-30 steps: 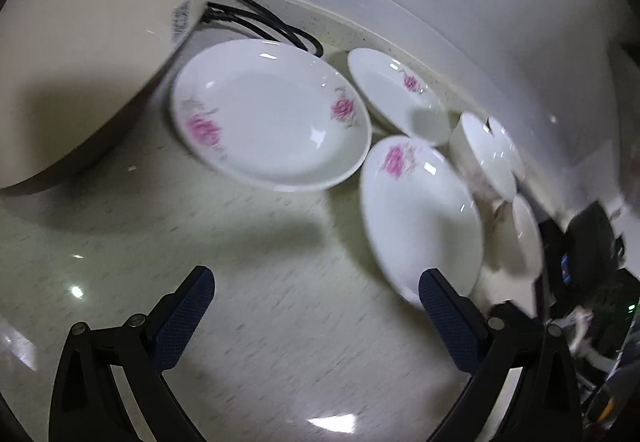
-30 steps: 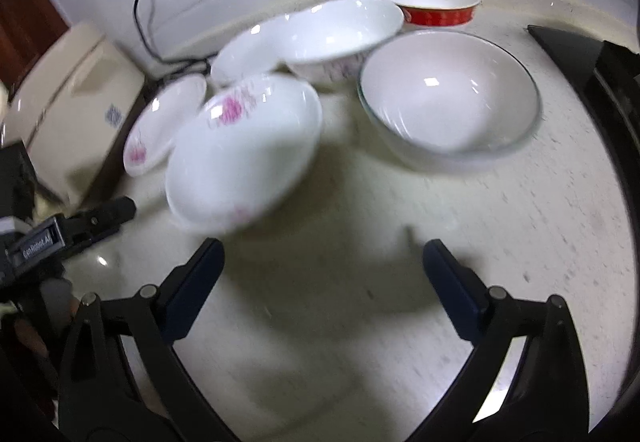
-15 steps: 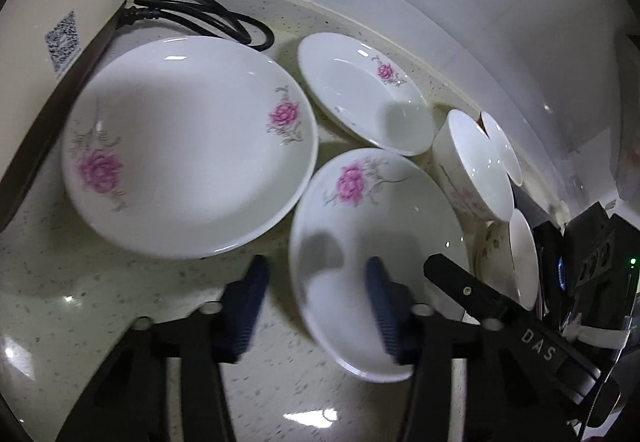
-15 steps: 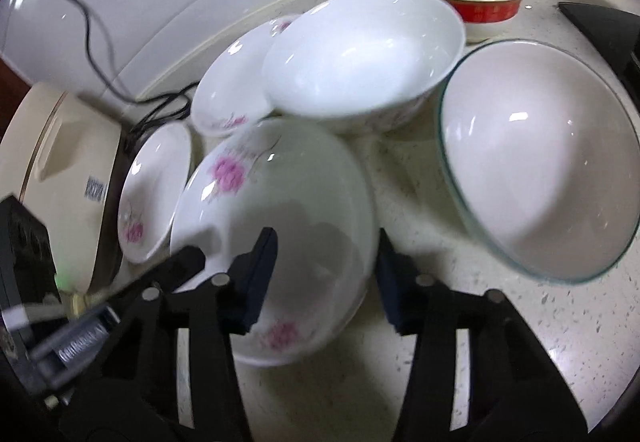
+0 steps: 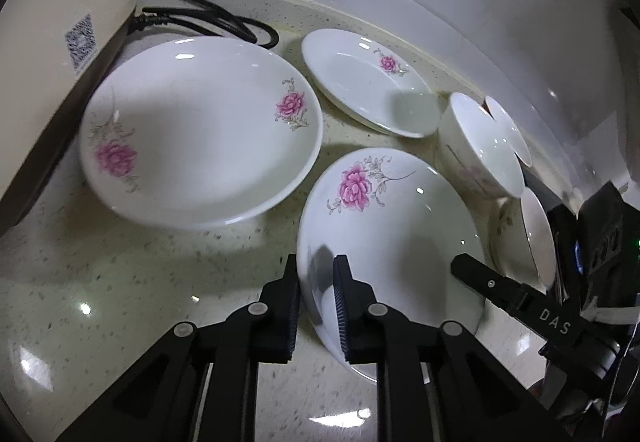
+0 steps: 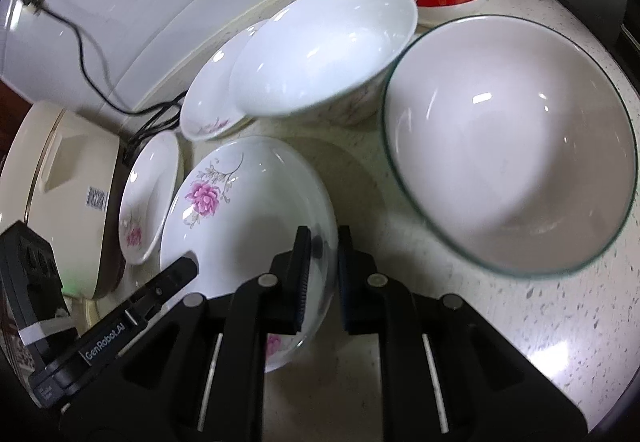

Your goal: Organize plates and bowls

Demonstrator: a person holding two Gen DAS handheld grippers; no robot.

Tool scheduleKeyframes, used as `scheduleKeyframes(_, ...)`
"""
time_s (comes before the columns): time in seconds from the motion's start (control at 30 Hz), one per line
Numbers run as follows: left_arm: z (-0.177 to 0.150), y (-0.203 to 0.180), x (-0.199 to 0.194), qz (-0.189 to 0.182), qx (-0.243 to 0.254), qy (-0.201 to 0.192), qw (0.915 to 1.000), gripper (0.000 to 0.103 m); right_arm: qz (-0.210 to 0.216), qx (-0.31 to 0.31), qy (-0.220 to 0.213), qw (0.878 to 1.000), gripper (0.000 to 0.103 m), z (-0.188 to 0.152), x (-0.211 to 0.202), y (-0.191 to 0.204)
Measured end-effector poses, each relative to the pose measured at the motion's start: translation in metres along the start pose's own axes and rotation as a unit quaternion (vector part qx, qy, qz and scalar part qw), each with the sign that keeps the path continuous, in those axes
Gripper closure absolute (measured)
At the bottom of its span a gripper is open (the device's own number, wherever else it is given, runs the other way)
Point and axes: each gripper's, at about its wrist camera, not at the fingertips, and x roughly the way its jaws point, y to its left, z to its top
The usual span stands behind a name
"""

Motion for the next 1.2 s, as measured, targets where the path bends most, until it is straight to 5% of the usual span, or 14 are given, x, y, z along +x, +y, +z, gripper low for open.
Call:
scheduleKeyframes(0.3, -0.023, -0.008, -0.03, 0.016, -0.012, -0.046, 0.9988, 0.086, 0.017, -0.044, -0.002, 0.999, 0.087, -0.016, -0.023, 0.005)
scheduleKeyframes(0.83, -0.063, -0.025, -0.049, 0.052, -0.014, -0.058, 0.9969, 0.086, 0.027, -0.095, 0.006, 0.995, 0.087, -0.038, -0.044, -0.004)
scheduleKeyframes(1.2, -0.095, 0.004, -0.086, 0.094, -0.045, -0.093, 0.9901, 0.084, 0.062, -0.168, 0.023, 0.984, 0.087, -0.06, -0.043, 0.032)
